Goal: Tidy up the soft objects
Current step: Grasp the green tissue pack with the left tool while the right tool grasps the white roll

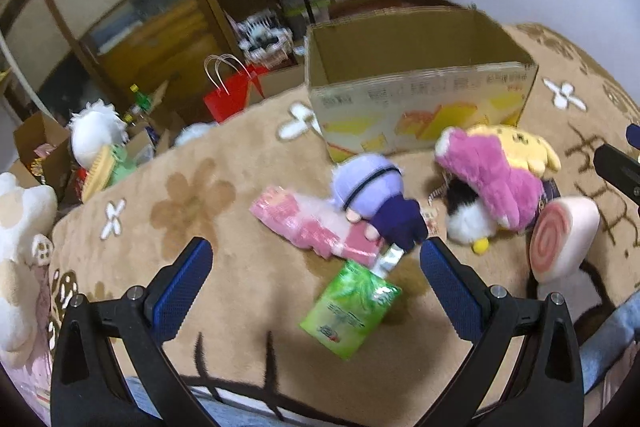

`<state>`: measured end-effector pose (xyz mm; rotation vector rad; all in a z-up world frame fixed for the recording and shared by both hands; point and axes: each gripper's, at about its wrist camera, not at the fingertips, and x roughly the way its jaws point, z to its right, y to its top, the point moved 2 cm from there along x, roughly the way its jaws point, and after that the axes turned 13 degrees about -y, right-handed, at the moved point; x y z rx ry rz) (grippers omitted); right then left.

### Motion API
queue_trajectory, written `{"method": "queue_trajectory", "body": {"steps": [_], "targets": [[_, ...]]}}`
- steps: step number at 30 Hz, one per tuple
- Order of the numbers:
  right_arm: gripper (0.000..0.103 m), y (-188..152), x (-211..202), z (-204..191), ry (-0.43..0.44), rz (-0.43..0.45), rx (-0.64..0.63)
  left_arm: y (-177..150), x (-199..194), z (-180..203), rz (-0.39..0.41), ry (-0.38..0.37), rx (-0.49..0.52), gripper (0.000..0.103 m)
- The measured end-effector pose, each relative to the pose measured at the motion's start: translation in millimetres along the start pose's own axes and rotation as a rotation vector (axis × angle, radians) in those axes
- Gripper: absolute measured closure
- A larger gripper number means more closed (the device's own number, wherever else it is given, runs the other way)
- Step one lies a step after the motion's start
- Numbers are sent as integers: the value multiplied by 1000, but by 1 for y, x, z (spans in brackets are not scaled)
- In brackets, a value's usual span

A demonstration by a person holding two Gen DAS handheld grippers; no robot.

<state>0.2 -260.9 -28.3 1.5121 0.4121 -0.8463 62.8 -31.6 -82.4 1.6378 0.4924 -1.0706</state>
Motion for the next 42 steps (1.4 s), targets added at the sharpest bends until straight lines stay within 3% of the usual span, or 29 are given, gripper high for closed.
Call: {"method": "queue_trajectory", "body": {"steps": [13,20,42], "targets": [[0,-13,42,4,48,-183,80,-10,47,0,-185,-76,-53,0],[0,-23,57,-1,70,-255,74,-17,65,0,-259,-63,-52,1],[0,-37,74,3,61,-340,98,-26,87,2,-340,17,8,1]]}}
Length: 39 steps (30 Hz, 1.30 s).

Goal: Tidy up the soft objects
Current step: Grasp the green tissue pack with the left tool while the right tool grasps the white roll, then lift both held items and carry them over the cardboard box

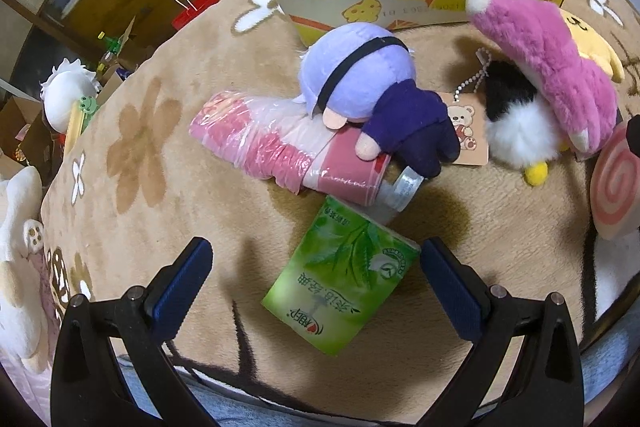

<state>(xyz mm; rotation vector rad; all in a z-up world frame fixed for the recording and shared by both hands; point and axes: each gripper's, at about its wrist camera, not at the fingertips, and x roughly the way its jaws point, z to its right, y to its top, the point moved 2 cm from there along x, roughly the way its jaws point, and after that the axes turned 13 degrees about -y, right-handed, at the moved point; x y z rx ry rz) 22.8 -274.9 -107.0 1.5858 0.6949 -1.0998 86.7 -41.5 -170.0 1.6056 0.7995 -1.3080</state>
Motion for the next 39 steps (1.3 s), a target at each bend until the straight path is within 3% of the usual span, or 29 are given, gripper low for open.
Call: {"method": "queue_trajectory", "body": {"steps": [3,10,12,15,16,19,25,39], "targets": [[0,0,-1,-2,5,4,-7,-1,0,1,-3,-2,-6,3],[0,-1,-2,-1,6,1,-6,-4,6,-7,-31,-62,-61,38],[0,-2,-2,0,9,-1,-4,-4,6,-9,-27,-58,-70,39],[11,-3,-3,0,-3,-11,-14,-4,2,-9,-14,-59,-74,40],[17,-4,-3,0,-14,-18,-23,-4,0,-8,-5,-57,-74,40],[48,-6,-4,-1,-31,-16,-36,-3,-6,-9,23,-67,-87,40],[55,-5,-13,-1,-36,29,-52,0,-29,-18,133,-77,-139,41],[56,10,-60,-2,-21,226,-69,0,-99,-18,417,-131,-156,41]]}}
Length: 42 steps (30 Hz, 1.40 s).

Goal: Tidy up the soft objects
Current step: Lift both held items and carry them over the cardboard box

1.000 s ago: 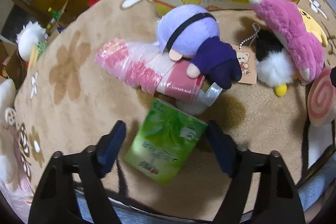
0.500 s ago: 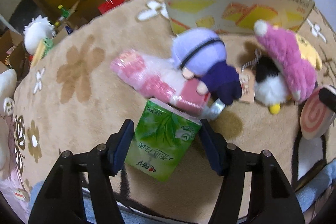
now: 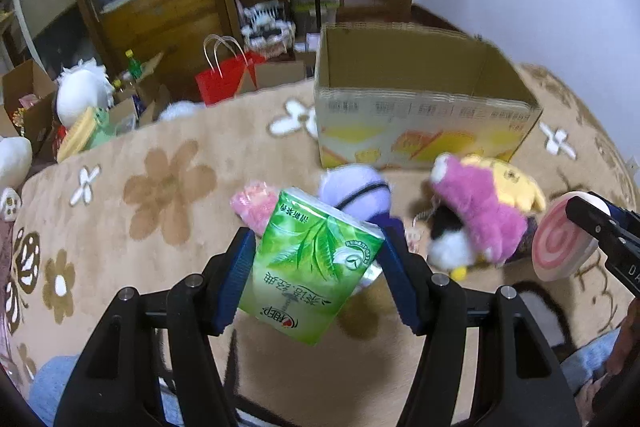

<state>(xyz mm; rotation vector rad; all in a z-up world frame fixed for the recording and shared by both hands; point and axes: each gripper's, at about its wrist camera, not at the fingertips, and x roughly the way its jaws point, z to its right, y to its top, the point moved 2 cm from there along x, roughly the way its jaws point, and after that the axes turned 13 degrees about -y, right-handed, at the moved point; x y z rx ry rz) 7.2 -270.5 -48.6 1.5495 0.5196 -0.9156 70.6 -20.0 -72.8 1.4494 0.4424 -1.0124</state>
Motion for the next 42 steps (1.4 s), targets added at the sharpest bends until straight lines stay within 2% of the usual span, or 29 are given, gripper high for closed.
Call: {"method": "queue_trajectory", "body": {"steps": [5,11,19,24,32,36,42], "targets": [[56,21,-21,-3,15,122,-4,19,-21,1,91,3,-3,41],[56,50,-32,-20,7,232,-55,46,-32,8,180,36,41,41],[56,78,-20,-31,25,264,-60,87,-29,14,240,73,92,41],[56,93,-12,-33,26,290,-48,111,-23,18,273,62,113,41],[56,122,-1,-33,20,339,-59,137,-3,28,306,95,196,41],[55,136,6,-34,22,360,-60,141,10,30,297,76,199,41],[55,142,20,-36,30,365,-73,139,32,27,275,-4,168,41]]}}
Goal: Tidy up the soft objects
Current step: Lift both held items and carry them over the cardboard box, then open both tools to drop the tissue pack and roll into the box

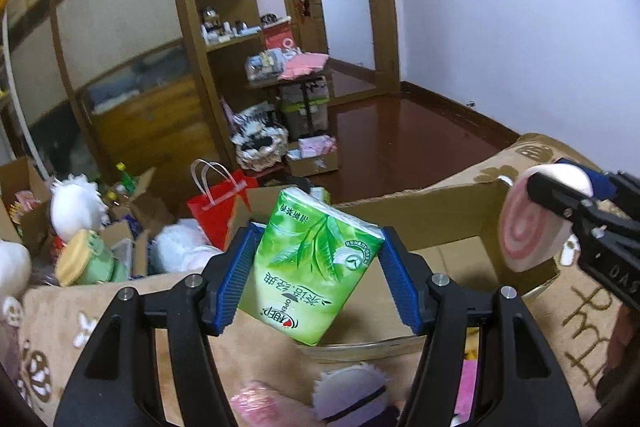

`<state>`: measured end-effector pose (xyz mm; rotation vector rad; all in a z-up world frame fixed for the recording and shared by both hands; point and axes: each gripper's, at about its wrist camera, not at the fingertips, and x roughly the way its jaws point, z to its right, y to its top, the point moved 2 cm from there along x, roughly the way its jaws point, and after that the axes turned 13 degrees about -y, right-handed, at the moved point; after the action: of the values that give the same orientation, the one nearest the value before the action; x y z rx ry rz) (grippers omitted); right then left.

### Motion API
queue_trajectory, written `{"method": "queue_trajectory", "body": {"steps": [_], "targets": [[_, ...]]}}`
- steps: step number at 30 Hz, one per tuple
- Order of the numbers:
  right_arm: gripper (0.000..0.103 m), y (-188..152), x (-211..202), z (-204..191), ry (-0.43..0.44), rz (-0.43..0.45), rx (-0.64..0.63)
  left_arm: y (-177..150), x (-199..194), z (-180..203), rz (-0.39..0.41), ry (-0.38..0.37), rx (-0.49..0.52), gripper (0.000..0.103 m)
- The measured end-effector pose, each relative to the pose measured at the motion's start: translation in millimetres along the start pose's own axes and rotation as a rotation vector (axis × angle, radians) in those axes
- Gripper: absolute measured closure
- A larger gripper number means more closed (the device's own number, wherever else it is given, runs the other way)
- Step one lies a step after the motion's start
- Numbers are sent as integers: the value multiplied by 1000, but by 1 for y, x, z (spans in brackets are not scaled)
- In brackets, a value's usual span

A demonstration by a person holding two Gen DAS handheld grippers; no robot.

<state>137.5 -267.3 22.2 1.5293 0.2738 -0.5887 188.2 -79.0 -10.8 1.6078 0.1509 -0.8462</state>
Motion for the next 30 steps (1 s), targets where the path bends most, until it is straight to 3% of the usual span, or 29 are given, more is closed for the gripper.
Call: {"method": "queue_trajectory", "body": {"steps": [11,25,30], "targets": [[54,-30,37,-2,20,-88,4,-17,36,-5,-89,-81,-44,40],[52,-42,48,-2,46,-130,22,-18,35,3,-48,-172,-45,40],[49,-42,49,-5,48,-140,20,-18,41,5,-80,-183,-37,36]]}}
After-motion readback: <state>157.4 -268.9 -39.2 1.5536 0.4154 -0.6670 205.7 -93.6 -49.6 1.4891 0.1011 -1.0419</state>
